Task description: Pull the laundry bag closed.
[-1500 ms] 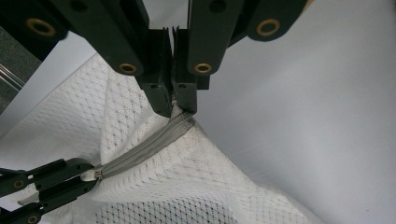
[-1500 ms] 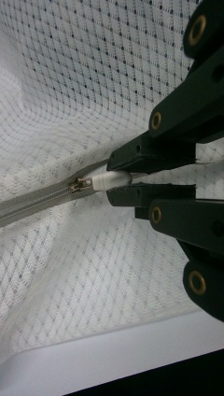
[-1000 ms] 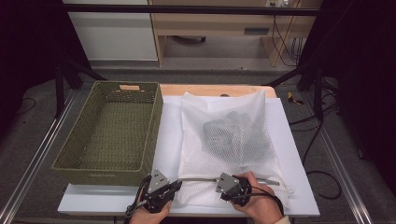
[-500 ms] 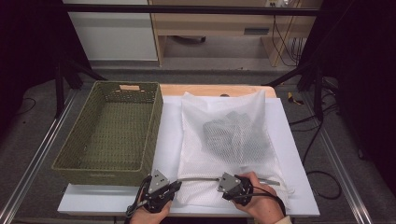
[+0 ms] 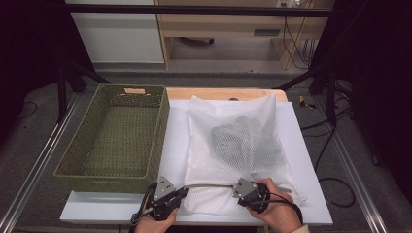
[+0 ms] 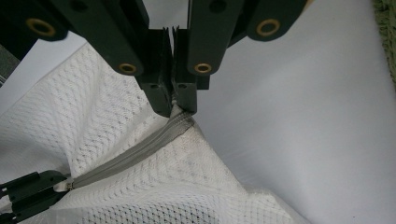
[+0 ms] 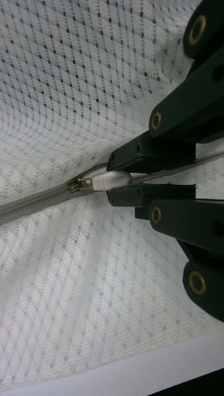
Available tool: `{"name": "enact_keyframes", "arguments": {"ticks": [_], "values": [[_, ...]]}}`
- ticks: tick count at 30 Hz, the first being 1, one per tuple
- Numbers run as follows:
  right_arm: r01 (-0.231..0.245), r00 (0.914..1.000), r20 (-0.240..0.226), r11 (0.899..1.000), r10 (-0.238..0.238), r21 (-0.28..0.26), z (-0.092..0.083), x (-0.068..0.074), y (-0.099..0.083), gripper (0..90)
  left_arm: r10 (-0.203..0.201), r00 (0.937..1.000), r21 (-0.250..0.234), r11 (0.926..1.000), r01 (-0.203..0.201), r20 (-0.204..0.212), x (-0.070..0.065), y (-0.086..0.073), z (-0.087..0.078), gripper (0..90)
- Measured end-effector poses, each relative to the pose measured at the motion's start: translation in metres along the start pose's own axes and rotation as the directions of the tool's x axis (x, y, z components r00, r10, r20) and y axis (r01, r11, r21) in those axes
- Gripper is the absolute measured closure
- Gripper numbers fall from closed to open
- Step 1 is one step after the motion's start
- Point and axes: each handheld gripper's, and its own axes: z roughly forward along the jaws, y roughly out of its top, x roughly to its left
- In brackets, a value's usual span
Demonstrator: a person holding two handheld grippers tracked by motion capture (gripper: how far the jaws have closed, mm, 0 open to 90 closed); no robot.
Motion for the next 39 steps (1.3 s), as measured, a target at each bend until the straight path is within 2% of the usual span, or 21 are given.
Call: {"name": "enact_keyframes", "arguments": {"ticks": [6, 10, 17, 21, 26, 31, 39], "values": [[-0.014, 0.9999, 0.001, 1.000, 0.014, 0.005, -0.003, 0.000, -0.008, 82.1, -0.010, 0.9999, -0.001, 0.9999, 0.010, -0.004, -0.002, 0.000, -0.001, 87.7], [-0.041, 0.9992, 0.004, 0.999, 0.041, 0.005, -0.004, -0.002, -0.014, 82.1, -0.001, 1.0000, 0.001, 1.0000, 0.001, 0.000, -0.001, 0.000, 0.001, 87.7], [-0.082, 0.9962, 0.031, 0.997, 0.082, -0.005, -0.011, -0.013, -0.022, 82.1, -0.007, 1.0000, -0.003, 1.0000, 0.007, -0.002, -0.007, 0.001, 0.002, 87.7], [-0.081, 0.9963, 0.028, 0.997, 0.081, -0.005, -0.012, -0.014, -0.024, 82.1, 0.006, 1.0000, -0.002, 1.0000, -0.006, -0.003, -0.007, 0.002, 0.003, 87.7], [-0.074, 0.9969, 0.026, 0.997, 0.074, -0.001, -0.011, -0.014, -0.024, 82.1, -0.002, 1.0000, -0.004, 1.0000, 0.002, -0.003, -0.008, 0.003, 0.002, 87.7], [-0.079, 0.9966, 0.025, 0.997, 0.079, -0.004, -0.011, -0.015, -0.024, 82.1, 0.015, 0.9998, 0.008, 0.9999, -0.015, -0.010, -0.008, 0.002, 0.003, 87.7], [-0.071, 0.9972, 0.022, 0.997, 0.071, -0.010, -0.013, -0.015, -0.024, 82.1, 0.006, 0.9998, 0.010, 0.9999, -0.005, -0.020, -0.010, 0.001, 0.004, 87.7]]}}
